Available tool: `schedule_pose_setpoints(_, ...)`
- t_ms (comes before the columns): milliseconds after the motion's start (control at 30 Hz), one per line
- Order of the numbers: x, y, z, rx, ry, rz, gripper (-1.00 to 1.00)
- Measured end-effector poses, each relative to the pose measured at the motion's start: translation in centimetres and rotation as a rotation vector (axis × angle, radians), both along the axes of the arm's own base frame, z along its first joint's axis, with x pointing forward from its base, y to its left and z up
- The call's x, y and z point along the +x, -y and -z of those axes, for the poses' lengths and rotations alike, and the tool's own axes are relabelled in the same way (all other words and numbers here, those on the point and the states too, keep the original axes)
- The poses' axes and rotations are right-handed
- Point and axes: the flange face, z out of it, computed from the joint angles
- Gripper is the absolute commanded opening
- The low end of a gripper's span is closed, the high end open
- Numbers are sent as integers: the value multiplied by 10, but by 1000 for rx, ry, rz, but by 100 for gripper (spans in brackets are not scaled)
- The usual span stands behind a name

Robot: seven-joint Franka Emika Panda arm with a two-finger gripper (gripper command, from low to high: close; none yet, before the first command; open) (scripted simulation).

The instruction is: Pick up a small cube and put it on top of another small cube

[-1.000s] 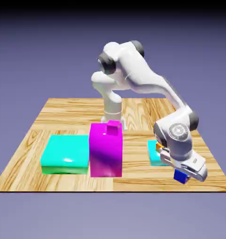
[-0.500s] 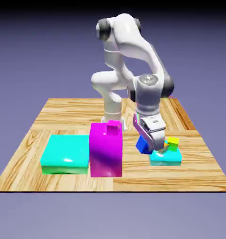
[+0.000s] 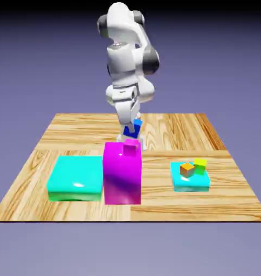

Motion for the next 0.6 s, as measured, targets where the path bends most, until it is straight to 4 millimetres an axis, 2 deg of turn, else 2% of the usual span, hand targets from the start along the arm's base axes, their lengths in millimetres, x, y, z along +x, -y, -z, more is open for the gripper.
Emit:
schedule_pose_setpoints(167,-39,26,4,162,-11,122,-100)
schedule_pose_setpoints(233,-42,27,5,172,-13,128,-100)
schedule_pose_setpoints(367,-33,11,60,173,-13,127,-100)
schedule_pose_setpoints(400,-33,8,70,172,-13,128,100)
schedule_pose_setpoints(467,-33,8,70,171,-12,128,100)
schedule_pose_setpoints(600,-39,24,15,173,-12,127,100)
